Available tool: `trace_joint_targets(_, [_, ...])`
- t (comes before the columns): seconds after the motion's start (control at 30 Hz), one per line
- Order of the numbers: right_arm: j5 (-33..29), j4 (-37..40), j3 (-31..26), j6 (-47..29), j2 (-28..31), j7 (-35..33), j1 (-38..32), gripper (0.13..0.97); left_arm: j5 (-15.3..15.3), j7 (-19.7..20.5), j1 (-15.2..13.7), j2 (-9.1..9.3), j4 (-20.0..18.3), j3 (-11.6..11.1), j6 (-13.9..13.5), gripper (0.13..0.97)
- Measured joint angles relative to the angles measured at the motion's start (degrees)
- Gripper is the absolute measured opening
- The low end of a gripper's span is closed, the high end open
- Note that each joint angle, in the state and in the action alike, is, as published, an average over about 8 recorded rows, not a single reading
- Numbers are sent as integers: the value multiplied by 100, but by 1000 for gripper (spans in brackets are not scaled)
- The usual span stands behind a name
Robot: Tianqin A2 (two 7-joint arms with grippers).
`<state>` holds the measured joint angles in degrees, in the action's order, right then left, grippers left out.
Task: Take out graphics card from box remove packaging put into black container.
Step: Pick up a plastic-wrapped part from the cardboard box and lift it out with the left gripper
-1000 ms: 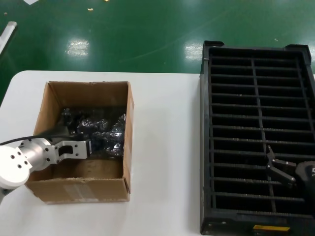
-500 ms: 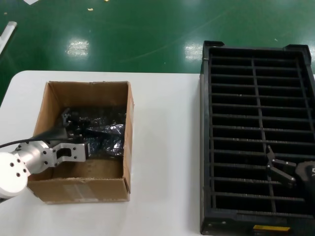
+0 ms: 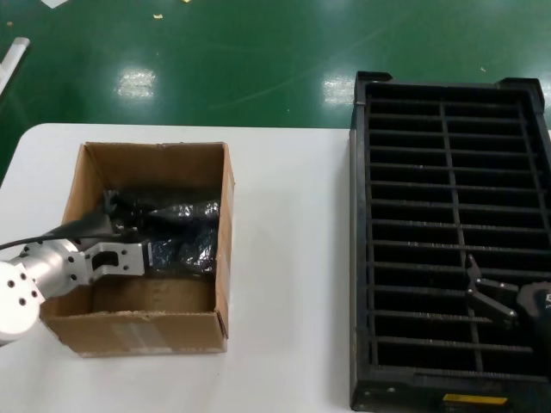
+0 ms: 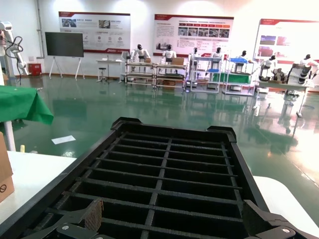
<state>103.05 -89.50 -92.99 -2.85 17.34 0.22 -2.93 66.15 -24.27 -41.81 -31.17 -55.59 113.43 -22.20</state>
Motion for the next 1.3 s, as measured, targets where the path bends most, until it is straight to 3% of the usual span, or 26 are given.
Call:
trace_joint_targets(0.3, [0, 0, 0, 0, 0, 0, 0, 966, -566, 522, 245, -317, -1098, -335, -214, 138])
trace_joint_targets(0.47, [0, 0, 0, 0, 0, 0, 0, 966, -869, 879, 529, -581, -2023, -695, -424, 138])
trace_joint_targets(0.7, [0, 0, 0, 0, 0, 0, 0, 966, -1115, 1343, 1153, -951, -3355, -1271, -731, 138])
trace_joint_targets(1.03, [0, 0, 0, 0, 0, 0, 0, 966, -1175, 1724, 2110, -1248, -4718, -1969, -943, 138])
trace_joint_targets(1.17, [0, 0, 0, 0, 0, 0, 0, 966, -1066, 1712, 2464, -1332, -5073, -2054, -955, 138])
trace_joint_targets(1.3, [0, 0, 0, 0, 0, 0, 0, 966, -890, 1608, 2719, -1400, -5268, -2000, -946, 138])
